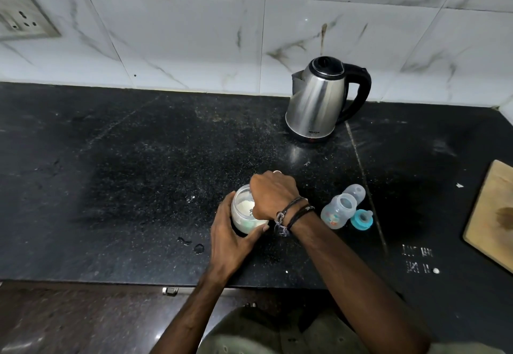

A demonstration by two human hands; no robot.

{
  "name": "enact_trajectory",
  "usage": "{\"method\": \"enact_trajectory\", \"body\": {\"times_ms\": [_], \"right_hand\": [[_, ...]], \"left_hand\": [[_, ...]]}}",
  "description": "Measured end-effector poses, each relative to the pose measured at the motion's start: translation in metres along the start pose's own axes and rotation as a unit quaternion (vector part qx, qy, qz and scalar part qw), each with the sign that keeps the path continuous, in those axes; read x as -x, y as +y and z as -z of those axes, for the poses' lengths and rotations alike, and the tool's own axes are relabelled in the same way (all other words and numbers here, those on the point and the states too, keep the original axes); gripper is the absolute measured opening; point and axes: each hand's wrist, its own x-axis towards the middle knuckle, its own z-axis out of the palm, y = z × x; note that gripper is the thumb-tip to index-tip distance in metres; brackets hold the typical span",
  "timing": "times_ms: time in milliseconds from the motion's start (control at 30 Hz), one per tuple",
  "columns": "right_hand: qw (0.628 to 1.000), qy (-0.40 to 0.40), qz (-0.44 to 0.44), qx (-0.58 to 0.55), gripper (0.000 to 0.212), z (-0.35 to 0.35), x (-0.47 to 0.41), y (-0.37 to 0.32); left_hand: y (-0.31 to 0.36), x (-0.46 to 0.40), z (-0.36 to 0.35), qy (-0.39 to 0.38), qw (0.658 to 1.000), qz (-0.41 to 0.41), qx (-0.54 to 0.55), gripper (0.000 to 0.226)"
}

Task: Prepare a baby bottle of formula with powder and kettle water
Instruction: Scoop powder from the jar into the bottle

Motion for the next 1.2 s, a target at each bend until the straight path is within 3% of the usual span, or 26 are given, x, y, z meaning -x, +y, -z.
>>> {"method": "enact_trajectory", "body": {"times_ms": [167, 267, 367, 500, 767, 933, 1200], "right_hand": [[1.000, -0.002, 0.009, -0.006, 0.030, 0.005, 0.002, 0.001], [0.999, 0.018, 0.015, -0.025, 0.005, 0.011, 0.005, 0.002], [0.997, 0.044, 0.023, -0.066, 0.008, 0.014, 0.008, 0.009], [0.983, 0.102, 0.059, -0.138, 0.018, 0.012, 0.013, 0.028], [0.912, 0.258, 0.087, -0.306, 0.037, -0.002, 0.031, 0.076], [0.849, 0.338, 0.040, -0.405, 0.044, -0.004, 0.052, 0.112], [0.805, 0.386, -0.011, -0.452, 0.041, -0.009, 0.071, 0.172]], "left_hand": [[-0.003, -0.001, 0.000, -0.007, 1.000, 0.006, 0.002, 0.100], [-0.001, 0.000, 0.001, -0.009, 1.000, 0.007, 0.003, 0.107], [0.001, 0.000, 0.002, -0.006, 1.000, -0.003, 0.008, 0.116], [0.005, -0.003, 0.004, 0.010, 0.999, -0.035, 0.038, 0.111], [0.043, -0.007, -0.002, 0.034, 0.988, -0.118, 0.089, 0.101], [0.075, -0.009, -0.030, 0.019, 0.984, -0.144, 0.101, 0.087], [0.094, -0.008, -0.102, -0.084, 0.987, -0.111, 0.085, 0.094]]}}
